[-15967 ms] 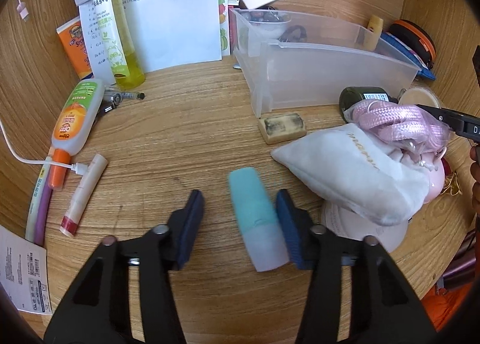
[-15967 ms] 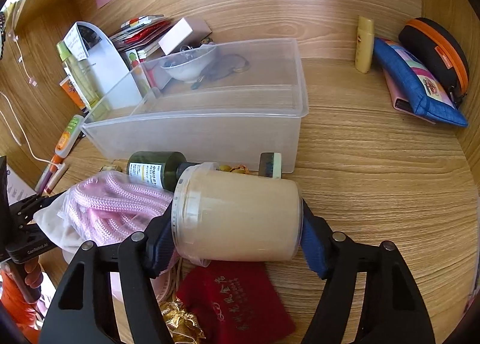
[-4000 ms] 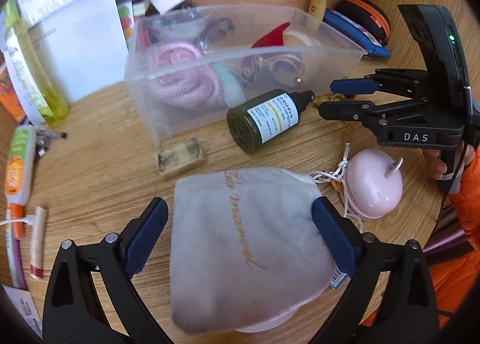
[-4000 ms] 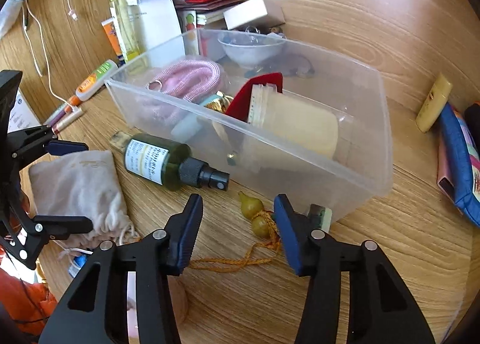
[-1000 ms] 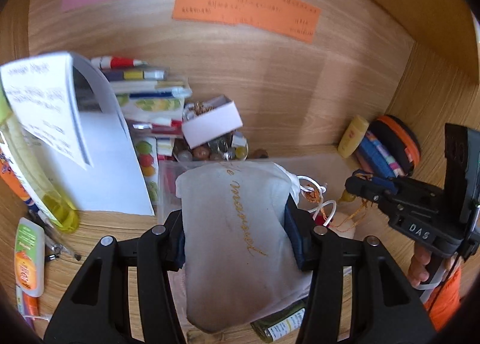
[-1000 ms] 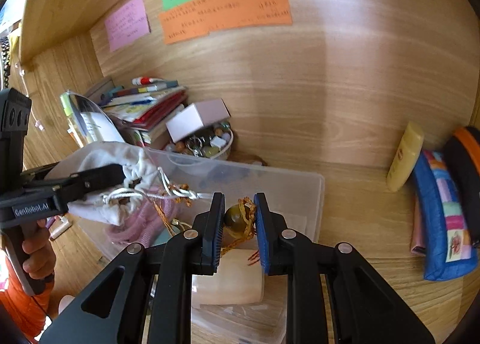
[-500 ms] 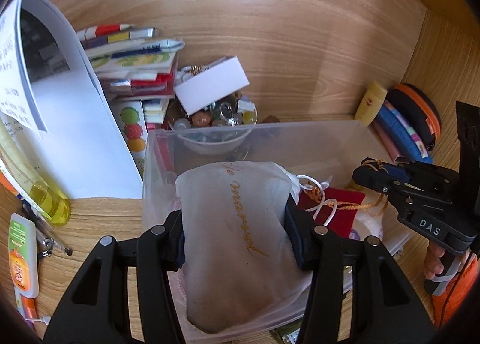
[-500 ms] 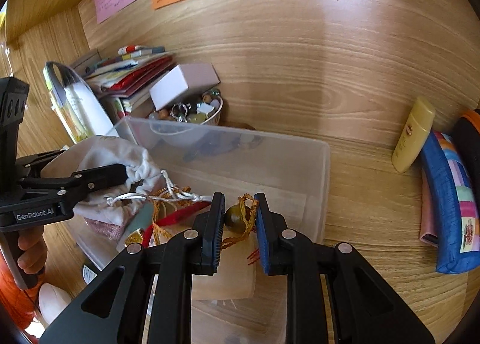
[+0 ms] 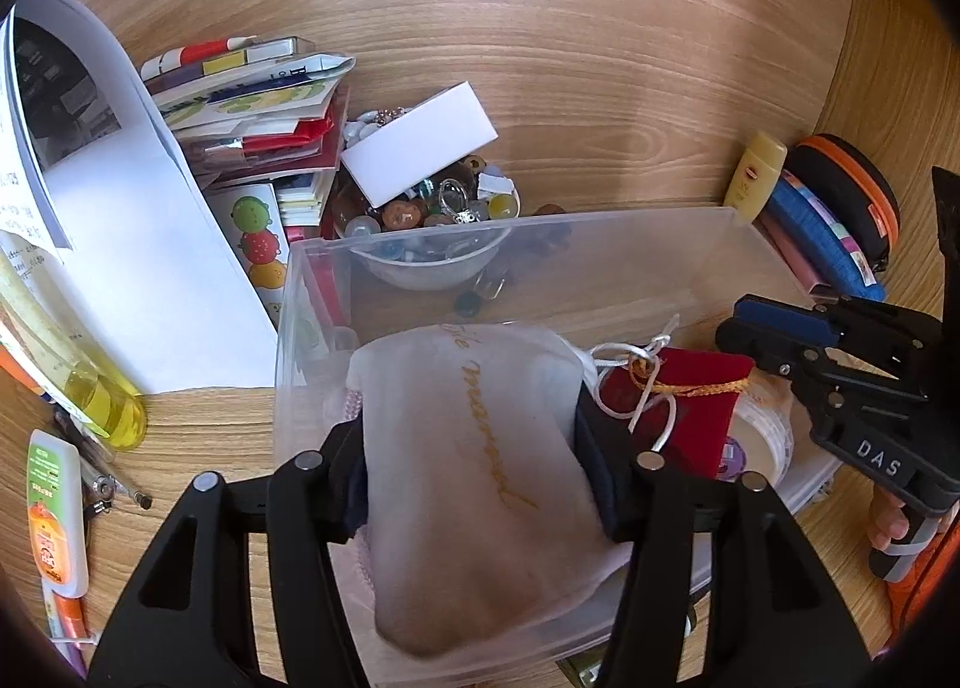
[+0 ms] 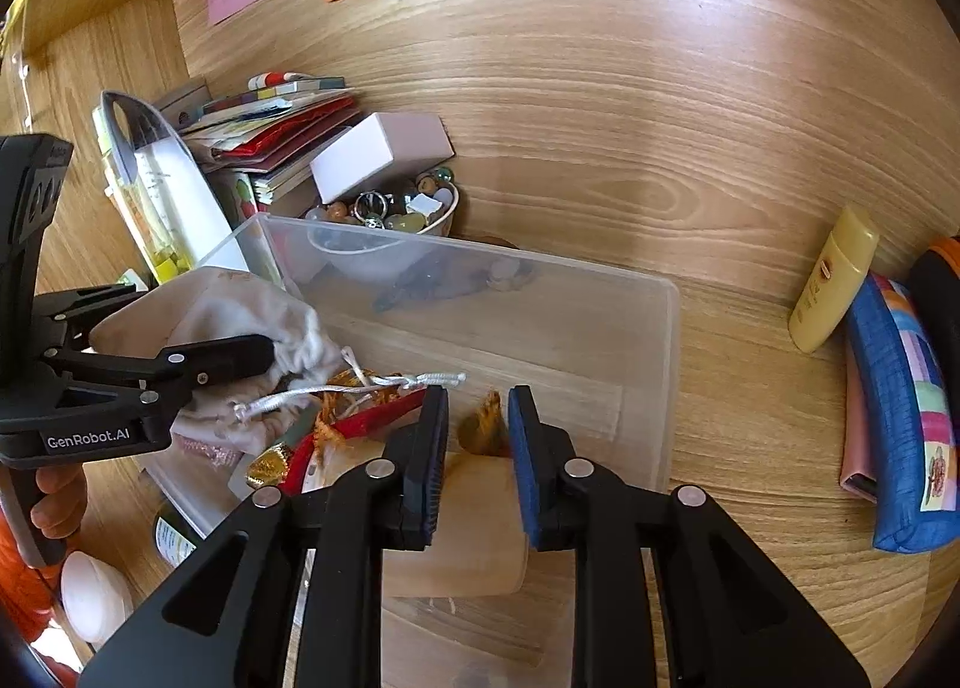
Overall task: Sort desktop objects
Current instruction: 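Carry the cloth pouch and gourd charm into the clear box and release both, then withdraw both open tools from the box toward the remaining items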
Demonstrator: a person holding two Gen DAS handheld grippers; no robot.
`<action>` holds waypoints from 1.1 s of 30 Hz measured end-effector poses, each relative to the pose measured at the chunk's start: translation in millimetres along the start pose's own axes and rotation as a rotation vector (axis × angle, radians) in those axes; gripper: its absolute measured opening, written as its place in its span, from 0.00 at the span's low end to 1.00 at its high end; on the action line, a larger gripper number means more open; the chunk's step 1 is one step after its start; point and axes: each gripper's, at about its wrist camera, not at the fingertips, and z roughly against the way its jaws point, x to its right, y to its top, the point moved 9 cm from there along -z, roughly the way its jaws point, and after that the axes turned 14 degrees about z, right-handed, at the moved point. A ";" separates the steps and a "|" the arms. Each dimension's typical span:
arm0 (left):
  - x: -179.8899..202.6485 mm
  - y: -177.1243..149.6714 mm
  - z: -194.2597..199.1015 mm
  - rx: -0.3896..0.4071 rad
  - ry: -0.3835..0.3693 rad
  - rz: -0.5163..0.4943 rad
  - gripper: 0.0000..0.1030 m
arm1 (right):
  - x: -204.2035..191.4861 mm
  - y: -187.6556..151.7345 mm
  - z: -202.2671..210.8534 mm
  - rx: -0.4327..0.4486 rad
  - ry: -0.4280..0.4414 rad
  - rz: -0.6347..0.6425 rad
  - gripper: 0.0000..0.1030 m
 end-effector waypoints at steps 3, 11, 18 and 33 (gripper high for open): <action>1.5 -0.1 -0.2 -0.002 0.003 -0.002 0.56 | -1.5 0.7 0.6 0.013 -0.023 0.017 0.38; 1.5 13.2 22.7 0.109 -0.006 0.011 0.76 | -1.2 6.0 9.2 0.057 -0.035 0.016 0.53; 3.3 22.0 44.0 0.190 -0.003 0.007 0.86 | -4.4 15.4 23.1 0.089 -0.042 0.024 0.66; -3.0 16.9 98.5 0.258 0.025 -0.007 0.94 | -6.6 20.0 88.4 0.162 -0.111 0.030 0.85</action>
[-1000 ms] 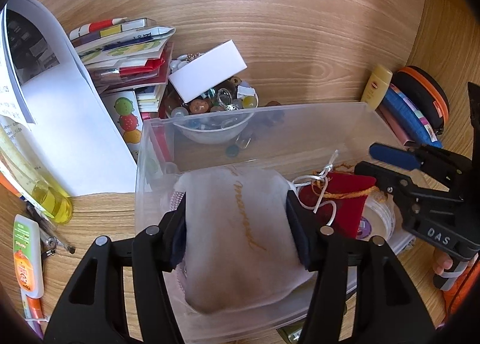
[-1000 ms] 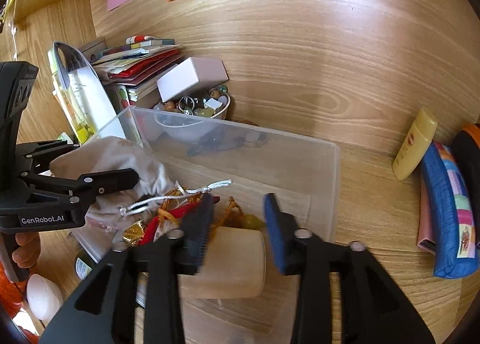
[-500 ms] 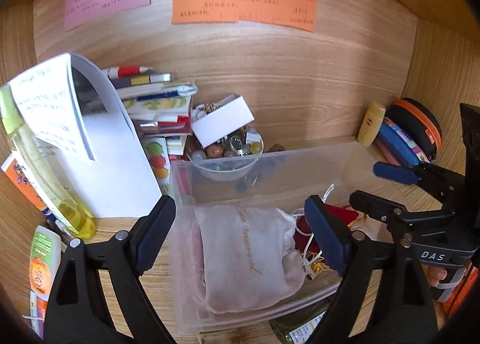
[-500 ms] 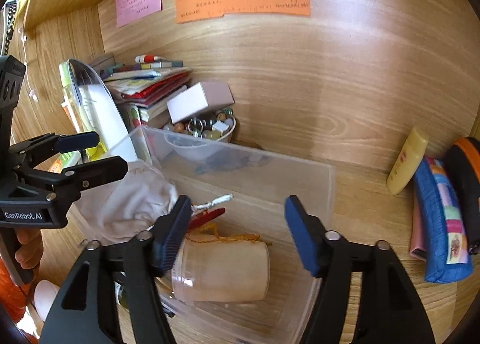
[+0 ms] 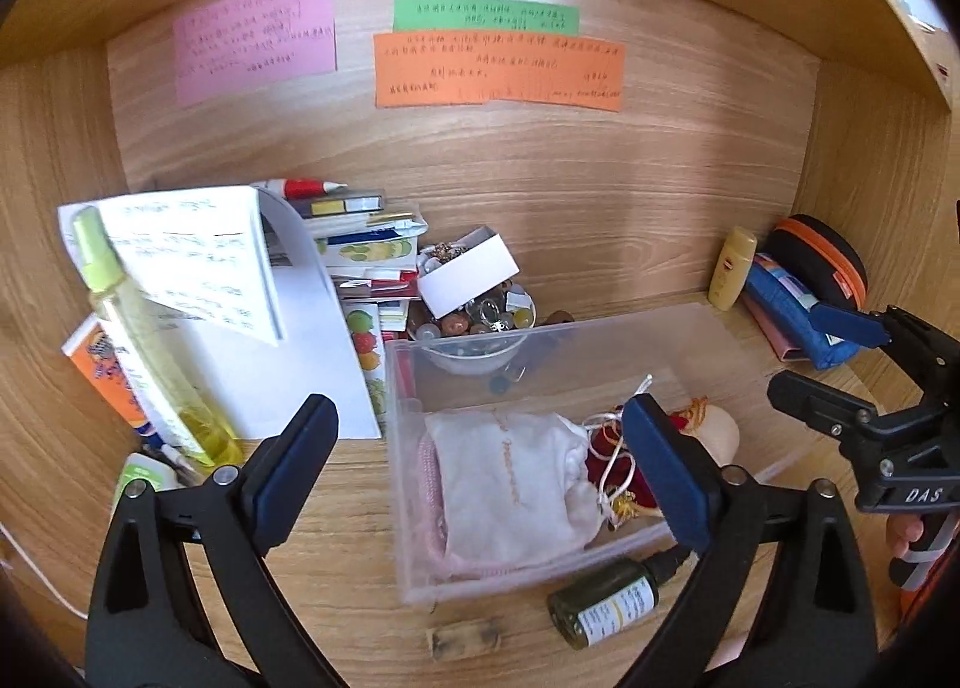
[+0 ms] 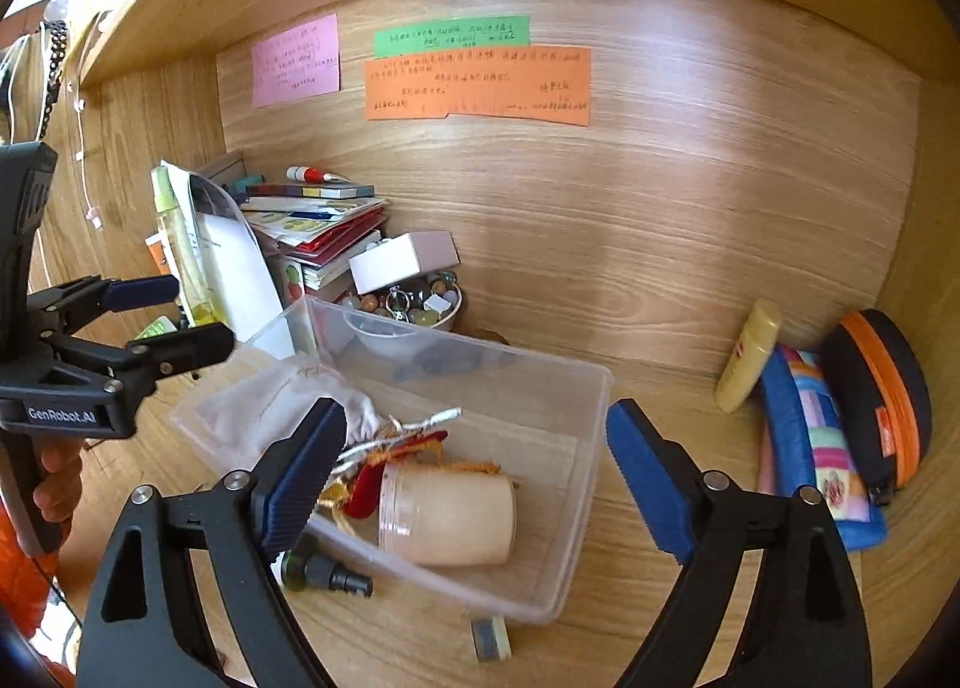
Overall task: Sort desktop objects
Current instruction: 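Withdraw both open tools from the box toward the remaining items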
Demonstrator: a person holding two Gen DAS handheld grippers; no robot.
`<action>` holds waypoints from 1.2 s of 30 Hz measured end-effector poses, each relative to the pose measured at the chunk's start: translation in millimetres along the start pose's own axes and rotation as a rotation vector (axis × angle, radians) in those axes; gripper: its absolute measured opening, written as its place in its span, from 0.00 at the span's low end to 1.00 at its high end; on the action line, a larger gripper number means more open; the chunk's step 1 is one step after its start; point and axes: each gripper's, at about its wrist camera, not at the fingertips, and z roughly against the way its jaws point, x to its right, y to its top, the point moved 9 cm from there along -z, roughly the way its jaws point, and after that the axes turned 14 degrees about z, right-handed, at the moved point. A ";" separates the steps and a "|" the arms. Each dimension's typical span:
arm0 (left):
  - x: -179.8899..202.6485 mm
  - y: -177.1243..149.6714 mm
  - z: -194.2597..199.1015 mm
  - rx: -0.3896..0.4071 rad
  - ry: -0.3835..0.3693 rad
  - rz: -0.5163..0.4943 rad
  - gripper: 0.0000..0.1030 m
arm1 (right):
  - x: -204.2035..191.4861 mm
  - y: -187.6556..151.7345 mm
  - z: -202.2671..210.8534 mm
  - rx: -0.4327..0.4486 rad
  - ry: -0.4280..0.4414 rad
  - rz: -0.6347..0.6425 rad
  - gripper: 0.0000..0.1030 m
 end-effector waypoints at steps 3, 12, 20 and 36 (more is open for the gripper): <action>-1.5 -5.1 9.6 0.009 0.009 -0.011 0.94 | -1.0 -7.8 6.1 -0.013 -0.008 -0.006 0.85; -6.4 -33.9 32.3 -0.020 0.010 -0.029 0.94 | -0.9 -34.5 21.0 -0.055 -0.044 -0.029 0.85; -8.9 -59.3 48.9 -0.040 0.026 -0.064 0.94 | -2.0 -61.9 22.0 -0.110 -0.040 -0.070 0.85; -34.9 -132.4 57.6 -0.192 0.023 -0.025 0.94 | -4.9 -116.7 24.7 -0.245 -0.073 -0.009 0.85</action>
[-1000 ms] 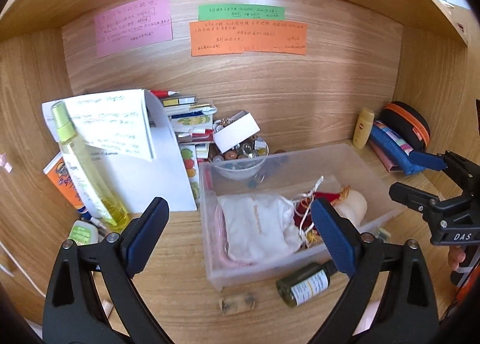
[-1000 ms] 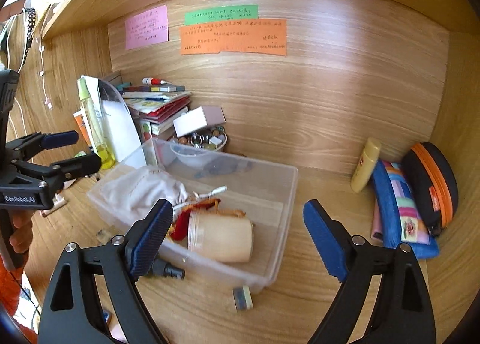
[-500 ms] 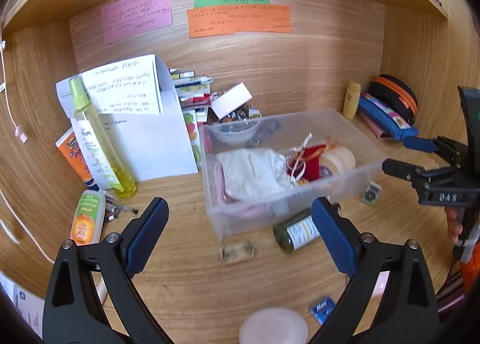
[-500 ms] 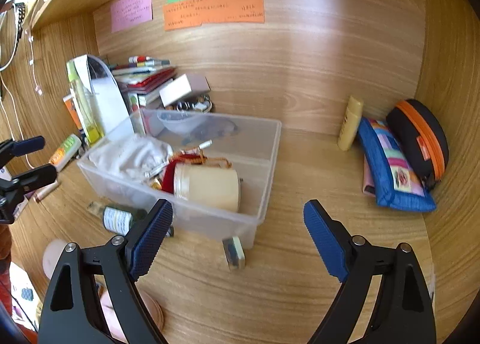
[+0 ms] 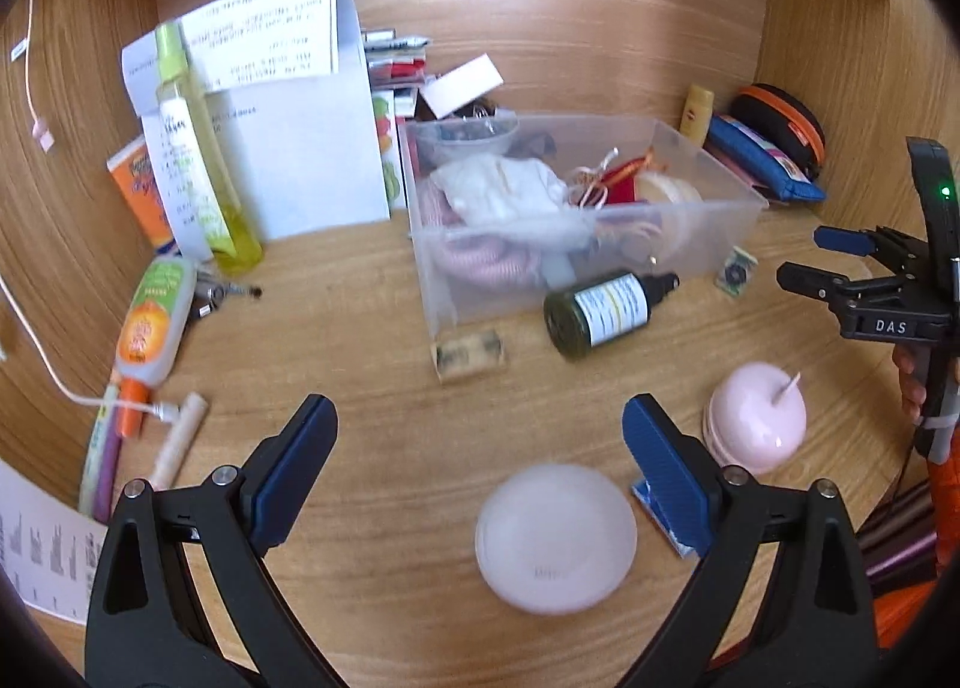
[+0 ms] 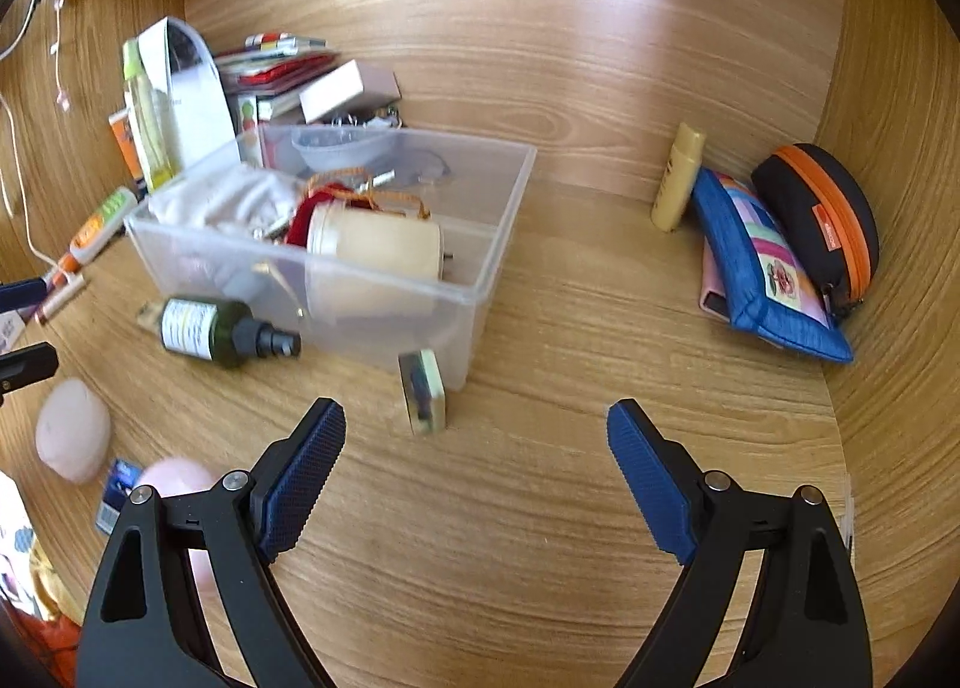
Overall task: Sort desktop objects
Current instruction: 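Withdraw both open tools from the box toward the remaining items, then grasp the white round lid with the left tool while the right tool grasps the green block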
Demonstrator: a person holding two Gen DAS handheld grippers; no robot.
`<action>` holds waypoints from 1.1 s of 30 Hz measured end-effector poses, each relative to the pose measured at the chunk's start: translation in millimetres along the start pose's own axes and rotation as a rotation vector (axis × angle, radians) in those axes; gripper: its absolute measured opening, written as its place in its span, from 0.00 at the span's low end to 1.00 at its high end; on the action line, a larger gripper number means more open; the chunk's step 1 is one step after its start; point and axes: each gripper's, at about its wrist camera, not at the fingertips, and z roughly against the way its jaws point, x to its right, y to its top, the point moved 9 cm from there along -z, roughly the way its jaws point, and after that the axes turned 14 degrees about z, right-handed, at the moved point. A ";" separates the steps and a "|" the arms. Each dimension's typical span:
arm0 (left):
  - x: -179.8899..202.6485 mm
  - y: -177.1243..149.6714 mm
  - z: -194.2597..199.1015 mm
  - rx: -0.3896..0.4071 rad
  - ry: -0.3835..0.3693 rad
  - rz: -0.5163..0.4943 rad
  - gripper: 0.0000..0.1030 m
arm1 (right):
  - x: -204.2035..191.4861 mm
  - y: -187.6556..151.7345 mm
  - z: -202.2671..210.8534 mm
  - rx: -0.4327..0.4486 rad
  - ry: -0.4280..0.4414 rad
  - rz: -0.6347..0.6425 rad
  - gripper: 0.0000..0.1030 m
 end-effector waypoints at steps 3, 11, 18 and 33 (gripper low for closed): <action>0.0 -10.0 -1.7 -0.024 -0.002 0.004 0.94 | 0.1 -2.9 0.1 -0.002 -0.005 0.014 0.85; -4.8 -31.9 -5.9 -0.058 0.026 0.002 0.94 | -6.0 0.0 -15.2 -0.007 0.038 0.037 0.83; -6.9 -42.7 -4.1 -0.077 -0.004 0.023 0.94 | -16.6 2.7 -40.0 -0.055 0.127 0.025 0.51; 7.8 -49.9 -2.1 -0.136 -0.098 0.053 0.94 | -16.6 9.5 -54.5 -0.079 0.166 0.014 0.27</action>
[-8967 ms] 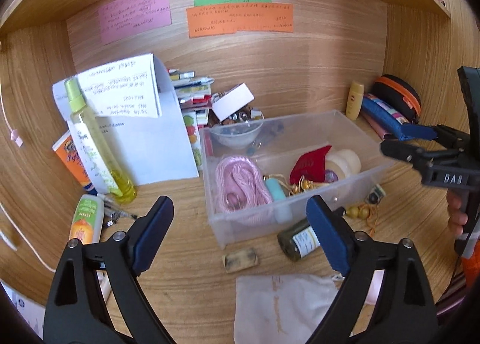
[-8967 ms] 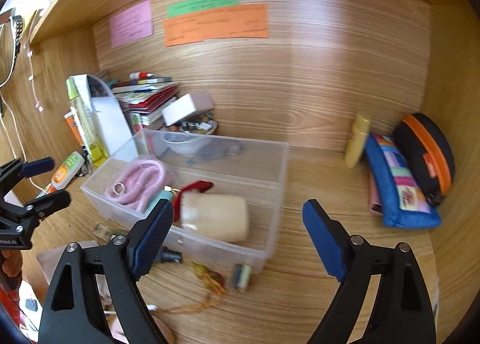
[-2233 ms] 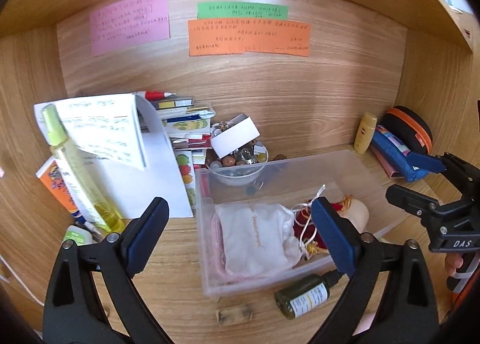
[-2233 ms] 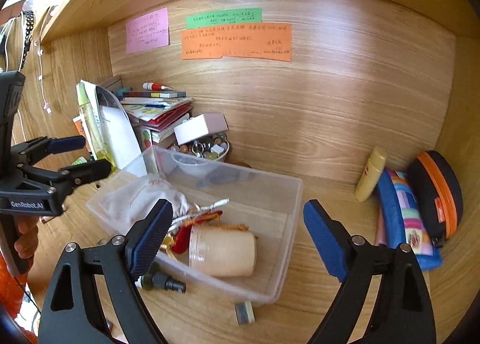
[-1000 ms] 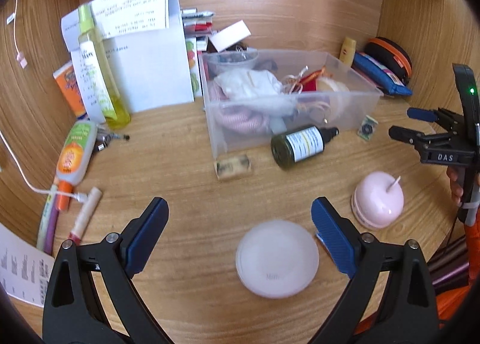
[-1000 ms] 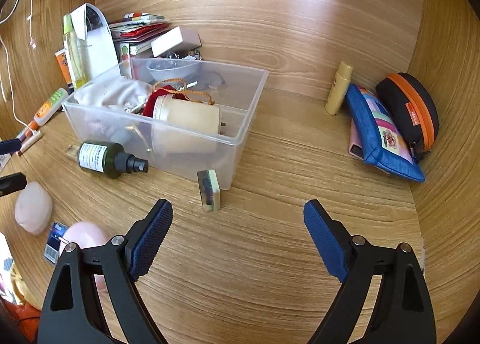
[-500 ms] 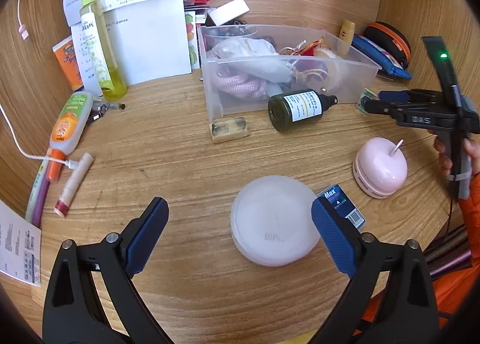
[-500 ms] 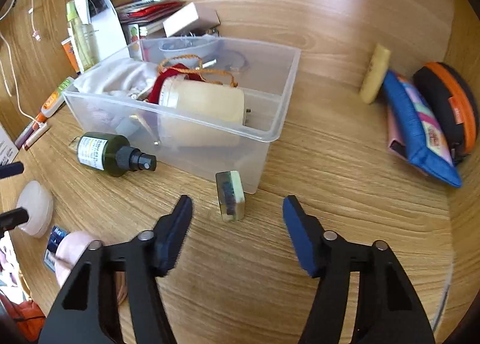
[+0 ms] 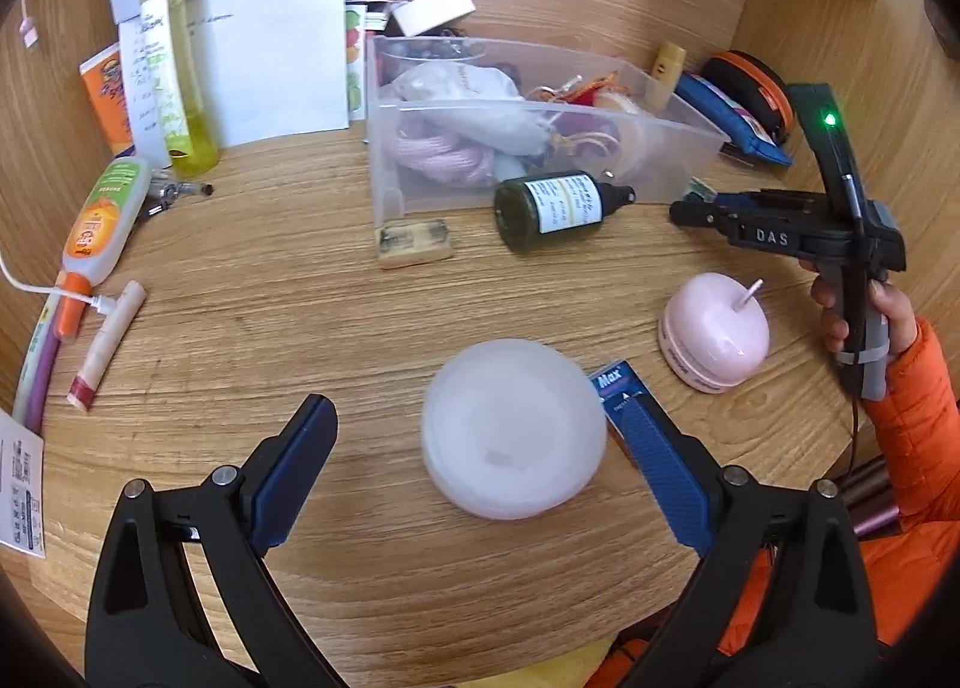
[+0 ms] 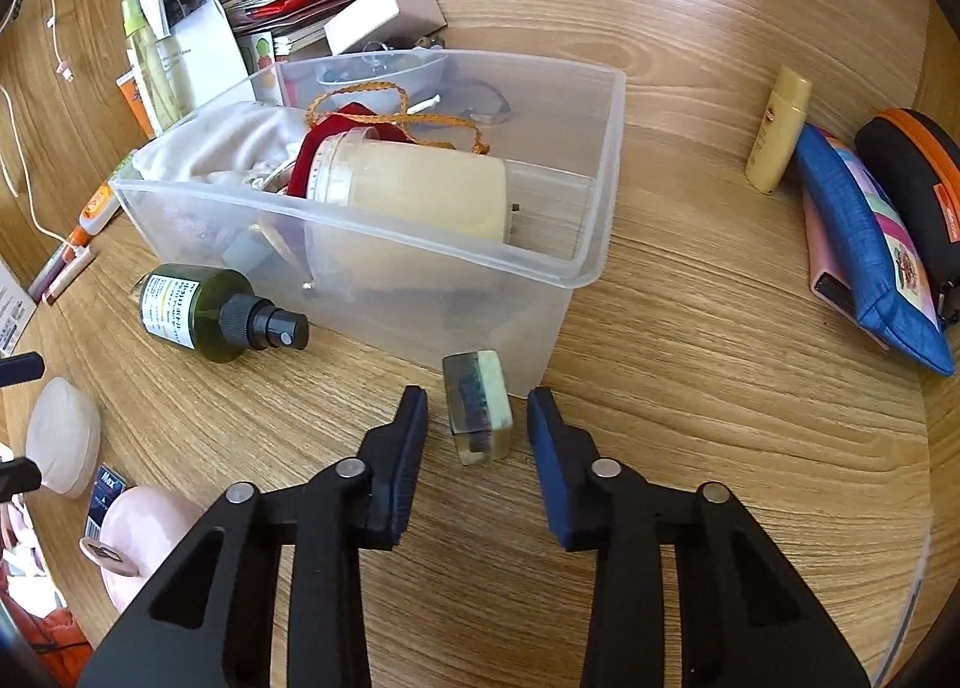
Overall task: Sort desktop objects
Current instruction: 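Grasp the white round lid with the left tool while the right tool grasps the green block, then carry the white lid and green block over the clear box and release both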
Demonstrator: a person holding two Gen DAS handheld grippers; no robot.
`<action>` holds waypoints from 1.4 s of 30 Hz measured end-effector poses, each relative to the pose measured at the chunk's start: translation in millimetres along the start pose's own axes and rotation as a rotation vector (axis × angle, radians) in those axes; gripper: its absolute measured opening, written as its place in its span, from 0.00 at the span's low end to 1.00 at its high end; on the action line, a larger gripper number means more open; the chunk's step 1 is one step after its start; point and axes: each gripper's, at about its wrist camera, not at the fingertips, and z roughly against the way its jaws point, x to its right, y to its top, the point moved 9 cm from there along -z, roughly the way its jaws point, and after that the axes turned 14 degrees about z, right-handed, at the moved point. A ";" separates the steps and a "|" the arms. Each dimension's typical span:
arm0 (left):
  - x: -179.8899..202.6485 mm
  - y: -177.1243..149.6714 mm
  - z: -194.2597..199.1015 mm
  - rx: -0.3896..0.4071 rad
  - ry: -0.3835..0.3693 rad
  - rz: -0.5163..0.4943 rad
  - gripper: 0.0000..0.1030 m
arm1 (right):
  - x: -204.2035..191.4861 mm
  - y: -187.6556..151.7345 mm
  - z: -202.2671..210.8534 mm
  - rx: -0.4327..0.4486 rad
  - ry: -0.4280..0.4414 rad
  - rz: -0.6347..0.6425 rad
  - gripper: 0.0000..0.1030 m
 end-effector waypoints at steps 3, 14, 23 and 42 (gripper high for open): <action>0.1 -5.5 -9.6 -0.027 0.012 -0.003 0.94 | 3.8 -0.9 -1.8 0.004 0.003 -0.017 0.20; -6.1 -2.4 -21.7 0.011 0.062 -0.008 0.63 | -3.7 1.5 14.2 0.070 0.039 -0.010 0.14; -24.3 20.0 -14.9 0.059 0.094 0.069 0.63 | -7.4 12.4 42.4 0.152 0.023 0.003 0.14; 28.5 154.1 30.3 0.300 -0.005 0.023 0.63 | -1.0 64.9 88.7 0.337 -0.010 0.010 0.14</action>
